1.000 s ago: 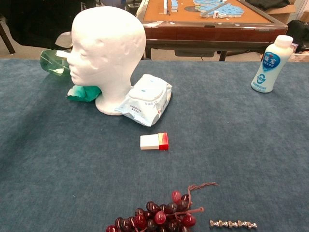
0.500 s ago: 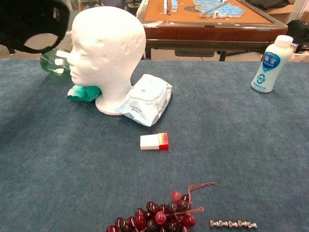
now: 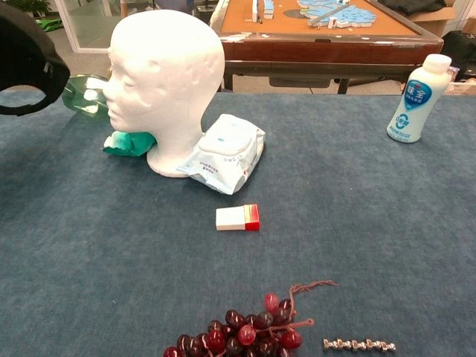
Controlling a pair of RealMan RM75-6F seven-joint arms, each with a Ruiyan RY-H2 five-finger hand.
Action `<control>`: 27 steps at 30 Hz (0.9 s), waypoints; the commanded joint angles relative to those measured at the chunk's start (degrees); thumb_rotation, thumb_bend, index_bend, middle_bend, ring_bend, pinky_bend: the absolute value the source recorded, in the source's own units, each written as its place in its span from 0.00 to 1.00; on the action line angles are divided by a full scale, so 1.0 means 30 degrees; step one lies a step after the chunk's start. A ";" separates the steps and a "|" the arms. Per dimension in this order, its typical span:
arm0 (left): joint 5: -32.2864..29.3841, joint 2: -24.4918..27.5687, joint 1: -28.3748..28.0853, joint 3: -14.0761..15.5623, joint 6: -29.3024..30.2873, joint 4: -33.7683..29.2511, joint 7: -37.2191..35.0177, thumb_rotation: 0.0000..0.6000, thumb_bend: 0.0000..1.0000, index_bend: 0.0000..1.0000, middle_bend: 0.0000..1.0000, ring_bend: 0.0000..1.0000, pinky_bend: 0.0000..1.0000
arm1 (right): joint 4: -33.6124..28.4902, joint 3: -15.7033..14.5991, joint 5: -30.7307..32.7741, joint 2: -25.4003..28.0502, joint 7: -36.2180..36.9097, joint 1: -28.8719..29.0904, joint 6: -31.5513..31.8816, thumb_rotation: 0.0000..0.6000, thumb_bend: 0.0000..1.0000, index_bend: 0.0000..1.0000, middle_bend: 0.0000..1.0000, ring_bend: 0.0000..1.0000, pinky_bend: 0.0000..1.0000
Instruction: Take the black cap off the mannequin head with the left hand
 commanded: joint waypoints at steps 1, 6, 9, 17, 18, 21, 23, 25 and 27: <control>0.0247 -0.0650 0.0600 0.0587 0.0190 0.0715 0.0096 1.00 0.76 0.67 0.84 0.61 0.81 | 0.0003 -0.0001 0.0029 -0.0018 -0.0035 0.0020 -0.0045 1.00 0.07 0.39 0.35 0.42 0.68; -0.0349 -0.1364 0.1358 0.1258 -0.0867 0.0558 0.0855 1.00 0.76 0.67 0.83 0.61 0.81 | 0.0014 -0.0027 0.0025 -0.0070 -0.0153 0.0054 -0.0099 1.00 0.07 0.39 0.35 0.42 0.68; -0.0940 -0.1422 0.1739 0.1553 -0.1802 -0.0294 0.1963 1.00 0.75 0.66 0.82 0.60 0.81 | 0.0014 -0.0024 0.0060 -0.0090 -0.0201 0.0060 -0.0111 1.00 0.07 0.39 0.35 0.42 0.68; -0.3693 0.0184 0.2836 0.2323 -0.4616 -0.6080 0.6098 1.00 0.72 0.57 0.74 0.56 0.81 | 0.0005 -0.0016 0.0048 -0.0036 -0.0041 0.0038 -0.0061 1.00 0.07 0.39 0.35 0.42 0.68; -0.4250 0.0521 0.2905 0.2360 -0.4981 -0.7028 0.6805 1.00 0.69 0.53 0.72 0.55 0.81 | 0.0005 -0.0023 0.0042 -0.0038 -0.0056 0.0045 -0.0074 1.00 0.07 0.39 0.35 0.42 0.68; -0.6737 0.1819 0.2963 0.2434 -0.6330 -1.0334 0.9253 1.00 0.60 0.42 0.66 0.50 0.80 | 0.0002 -0.0048 0.0010 -0.0059 -0.0112 0.0053 -0.0081 1.00 0.07 0.39 0.35 0.42 0.68; -0.8726 0.2643 0.2825 0.2439 -0.6977 -1.2416 1.0996 1.00 0.53 0.31 0.62 0.47 0.78 | 0.0004 -0.0045 0.0028 -0.0078 -0.0154 0.0054 -0.0077 1.00 0.07 0.39 0.35 0.42 0.68; -1.0142 0.3204 0.2645 0.2467 -0.7172 -1.3917 1.2170 1.00 0.43 0.21 0.57 0.45 0.77 | 0.0008 -0.0038 0.0062 -0.0086 -0.0188 0.0060 -0.0093 1.00 0.07 0.39 0.35 0.42 0.68; -1.0845 0.3491 0.2550 0.2534 -0.7039 -1.4752 1.2799 1.00 0.28 0.12 0.50 0.43 0.75 | 0.0014 -0.0032 0.0088 -0.0093 -0.0228 0.0072 -0.0114 1.00 0.07 0.39 0.35 0.42 0.68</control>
